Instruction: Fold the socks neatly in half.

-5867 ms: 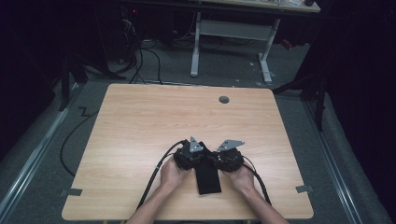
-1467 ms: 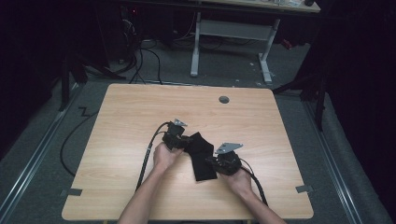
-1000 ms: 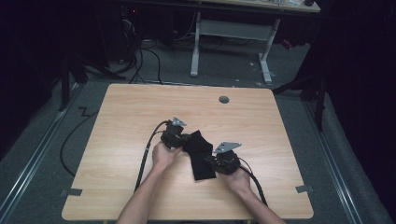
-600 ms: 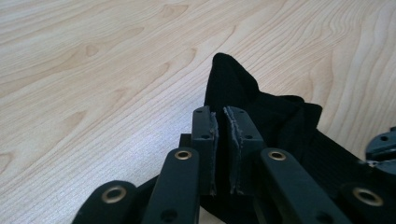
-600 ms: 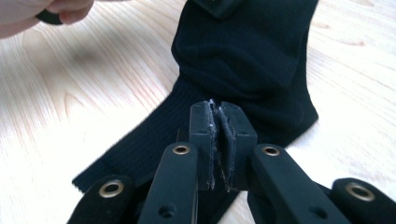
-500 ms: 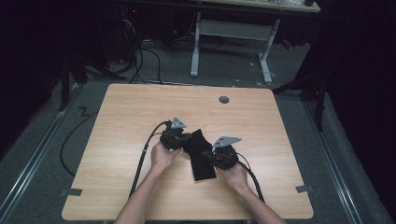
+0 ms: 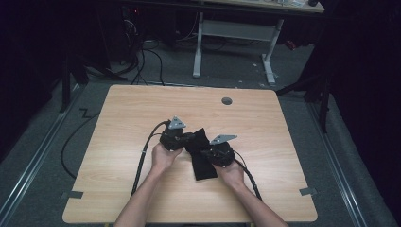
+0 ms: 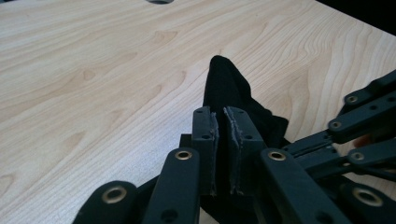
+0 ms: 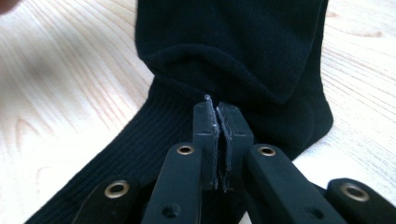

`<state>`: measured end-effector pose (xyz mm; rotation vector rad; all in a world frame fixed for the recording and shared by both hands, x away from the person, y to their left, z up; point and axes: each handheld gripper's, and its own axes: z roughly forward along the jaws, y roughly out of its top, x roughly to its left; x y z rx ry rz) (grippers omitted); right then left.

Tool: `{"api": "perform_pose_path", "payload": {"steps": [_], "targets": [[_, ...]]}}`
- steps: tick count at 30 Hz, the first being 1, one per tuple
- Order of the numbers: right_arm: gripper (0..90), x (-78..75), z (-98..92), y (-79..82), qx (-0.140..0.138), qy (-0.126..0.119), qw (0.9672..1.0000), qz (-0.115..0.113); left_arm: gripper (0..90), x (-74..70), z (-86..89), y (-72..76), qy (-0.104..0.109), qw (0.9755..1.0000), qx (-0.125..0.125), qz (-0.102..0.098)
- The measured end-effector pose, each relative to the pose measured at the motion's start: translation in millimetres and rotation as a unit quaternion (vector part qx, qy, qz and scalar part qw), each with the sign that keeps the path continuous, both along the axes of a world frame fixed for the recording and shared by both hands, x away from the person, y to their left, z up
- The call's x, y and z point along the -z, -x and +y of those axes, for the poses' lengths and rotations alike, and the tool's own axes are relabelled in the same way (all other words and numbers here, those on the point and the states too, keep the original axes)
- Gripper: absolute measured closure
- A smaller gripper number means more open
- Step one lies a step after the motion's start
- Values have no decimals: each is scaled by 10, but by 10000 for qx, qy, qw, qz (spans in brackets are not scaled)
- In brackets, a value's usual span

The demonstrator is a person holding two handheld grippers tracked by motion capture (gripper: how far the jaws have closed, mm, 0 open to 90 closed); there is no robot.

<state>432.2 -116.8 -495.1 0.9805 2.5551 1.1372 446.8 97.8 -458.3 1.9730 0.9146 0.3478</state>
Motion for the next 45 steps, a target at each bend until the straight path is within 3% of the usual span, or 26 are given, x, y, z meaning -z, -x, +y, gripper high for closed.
{"api": "perform_pose_path", "payload": {"steps": [7,12,15,22,31,39,45], "targets": [[876,10,110,-103,60,84,9999,3,827,-53,-12,62,-43,9998,146,-126],[874,14,158,-126,66,110,9999,-51,826,-68,-79,166,-190,9989,335,-254],[829,2,148,-112,73,87,9999,-9,826,-24,-103,189,-296,9986,342,-273],[778,-75,-2,61,-37,164,9999,-12,828,23,-74,194,-278,9990,222,-285],[794,-84,-256,362,-234,246,9994,-15,828,30,-121,239,-248,9987,318,-316],[812,12,-208,330,-98,175,9998,-10,829,12,-181,297,-305,9978,437,-405],[816,33,-161,303,5,95,9999,-68,827,-4,-224,388,-483,9959,563,-524]]}}
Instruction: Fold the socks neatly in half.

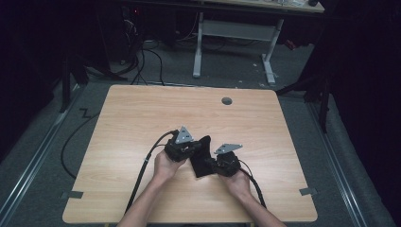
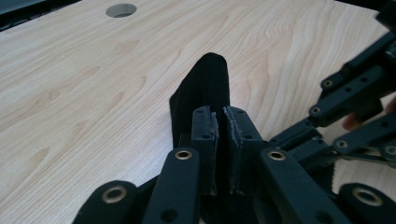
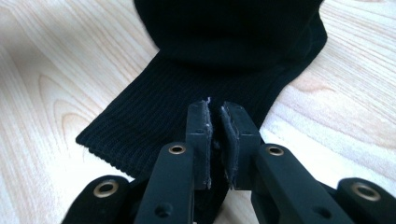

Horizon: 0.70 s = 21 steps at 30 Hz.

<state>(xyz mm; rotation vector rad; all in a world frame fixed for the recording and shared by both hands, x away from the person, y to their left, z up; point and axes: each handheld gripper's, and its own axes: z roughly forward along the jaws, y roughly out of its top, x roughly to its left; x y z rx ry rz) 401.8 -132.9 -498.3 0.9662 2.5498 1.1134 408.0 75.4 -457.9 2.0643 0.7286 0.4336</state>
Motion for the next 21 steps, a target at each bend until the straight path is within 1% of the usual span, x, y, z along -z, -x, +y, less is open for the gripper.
{"api": "perform_pose_path", "payload": {"steps": [5,7,8,11,16,21], "targets": [[816,13,21,-17,56,-67,10000,-23,826,67,-35,98,-74,9999,74,-25],[811,14,21,-16,60,-83,9999,-23,824,118,-51,139,-98,9999,109,11],[801,12,19,-12,72,-103,9999,9,824,147,-62,156,-150,9998,129,42],[744,-6,-2,-8,20,-183,9998,61,823,234,-86,187,-198,9996,174,131],[723,-67,-94,65,-39,-180,9998,6,823,295,-96,189,-194,9995,177,189],[708,-86,-204,113,6,-210,9998,-5,824,313,-55,120,-220,9996,98,178]]}}
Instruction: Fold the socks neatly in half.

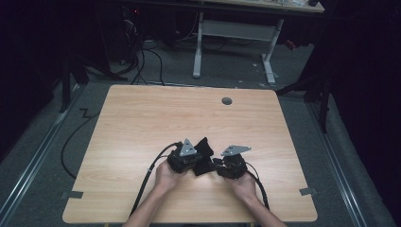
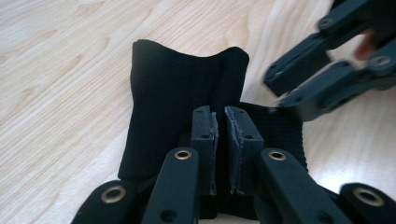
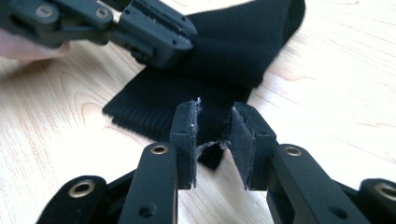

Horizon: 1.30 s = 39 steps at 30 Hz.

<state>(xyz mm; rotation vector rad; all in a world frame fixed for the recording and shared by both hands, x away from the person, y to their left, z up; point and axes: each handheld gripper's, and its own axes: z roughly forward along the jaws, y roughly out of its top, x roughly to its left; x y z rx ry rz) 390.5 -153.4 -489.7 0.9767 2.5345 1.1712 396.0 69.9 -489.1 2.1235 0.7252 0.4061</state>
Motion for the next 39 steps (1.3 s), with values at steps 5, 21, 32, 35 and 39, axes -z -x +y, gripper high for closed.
{"api": "perform_pose_path", "payload": {"steps": [5,21,32,35,39], "targets": [[701,59,81,-62,15,86,9999,63,828,33,94,-130,140,9998,-86,81],[718,102,237,-160,86,-3,10000,31,835,5,182,-196,237,9996,-133,112],[726,109,253,-165,108,57,9999,21,832,-125,172,15,366,9987,-269,234],[725,108,258,-161,115,80,9999,3,828,-119,177,69,460,9978,-344,341],[725,109,260,-162,116,81,9999,-6,824,-109,160,152,457,9973,-395,409]]}}
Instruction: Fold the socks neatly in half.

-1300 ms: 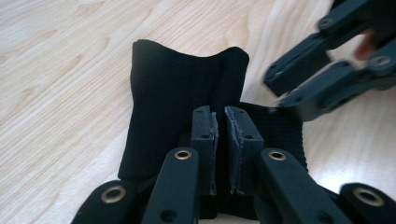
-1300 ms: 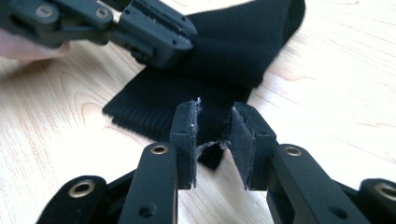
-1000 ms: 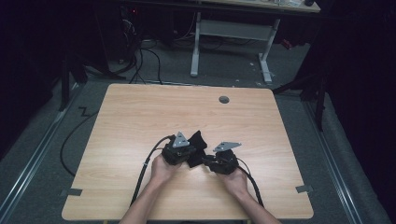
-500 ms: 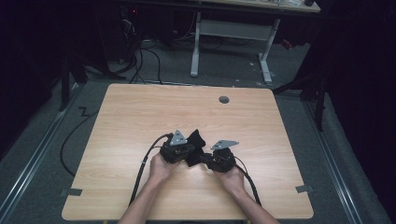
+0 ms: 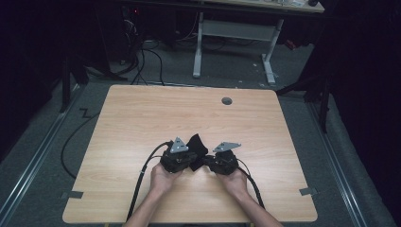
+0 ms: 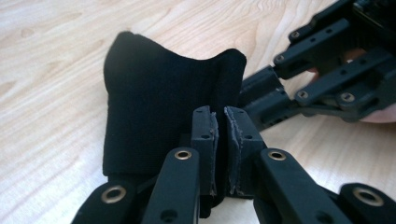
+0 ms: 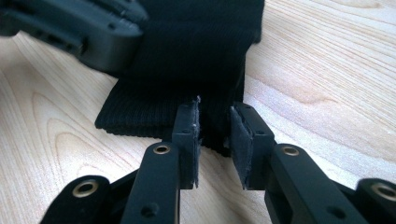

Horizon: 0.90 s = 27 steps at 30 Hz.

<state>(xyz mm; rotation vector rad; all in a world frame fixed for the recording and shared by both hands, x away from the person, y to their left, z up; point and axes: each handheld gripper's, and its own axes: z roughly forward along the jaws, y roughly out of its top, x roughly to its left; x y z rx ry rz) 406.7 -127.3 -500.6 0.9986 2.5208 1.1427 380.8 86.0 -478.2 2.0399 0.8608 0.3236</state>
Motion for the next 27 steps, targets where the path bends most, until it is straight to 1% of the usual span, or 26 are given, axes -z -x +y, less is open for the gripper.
{"api": "perform_pose_path", "payload": {"steps": [2,5,7,9,10,11,12,14,17,20,22,23,25,26,27], "targets": [[726,-1,5,5,16,5,10000,5,822,14,-29,29,8,10000,-36,18],[725,-2,6,6,14,17,10000,3,815,71,-80,27,-125,9999,-90,70],[720,-3,4,3,11,6,10000,14,811,118,-86,4,-75,9998,-154,93],[686,-9,-8,1,12,0,10000,34,796,113,-77,-6,12,9997,-207,134],[668,-14,-19,-1,11,-1,10000,55,770,105,-82,-1,50,9997,-222,134],[660,-21,-33,3,6,-29,9999,96,744,92,-81,9,34,9997,-202,114],[655,-32,-50,9,-9,-40,10000,89,720,78,-80,22,35,9998,-194,87],[650,-68,-86,22,-31,-82,10000,46,674,45,-69,43,94,9997,-208,31],[664,-176,-153,43,-28,-238,9997,-53,624,-10,-36,62,309,9992,-255,-12],[699,-295,-178,43,-59,-338,9992,-182,602,-87,6,76,535,9979,-356,-96],[721,-379,-175,31,-73,-395,9988,-282,592,-131,24,78,621,9970,-437,-131],[733,-418,-160,14,-86,-410,9986,-317,589,-143,29,75,607,9970,-470,-139],[745,-452,-117,-24,-108,-394,9986,-341,589,-153,38,59,538,9963,-658,-116],[749,-457,-93,-40,-120,-368,9987,-319,590,-141,48,38,503,9956,-788,-49],[753,-457,-49,-63,-153,-322,9989,-316,590,-128,54,24,479,9952,-848,13]]}}
